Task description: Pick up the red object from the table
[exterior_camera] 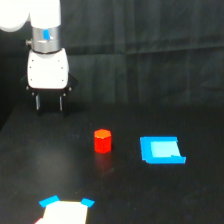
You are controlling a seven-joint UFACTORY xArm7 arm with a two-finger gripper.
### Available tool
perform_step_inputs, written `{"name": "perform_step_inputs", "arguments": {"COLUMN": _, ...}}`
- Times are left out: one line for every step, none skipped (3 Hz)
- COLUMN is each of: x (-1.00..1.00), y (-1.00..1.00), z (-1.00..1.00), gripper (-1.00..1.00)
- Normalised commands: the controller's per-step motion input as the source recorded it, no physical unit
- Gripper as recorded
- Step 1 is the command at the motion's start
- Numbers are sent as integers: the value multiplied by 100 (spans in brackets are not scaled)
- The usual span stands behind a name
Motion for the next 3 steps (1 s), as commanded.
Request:
{"name": "perform_step_inputs", "arguments": {"x": 100, "y": -100, "z": -67, "gripper": 100}}
{"name": "perform_step_inputs", "arguments": {"x": 100, "y": -100, "z": -47, "gripper": 92}}
{"name": "perform_step_inputs", "arguments": {"x": 100, "y": -86, "z": -22, "gripper": 100}}
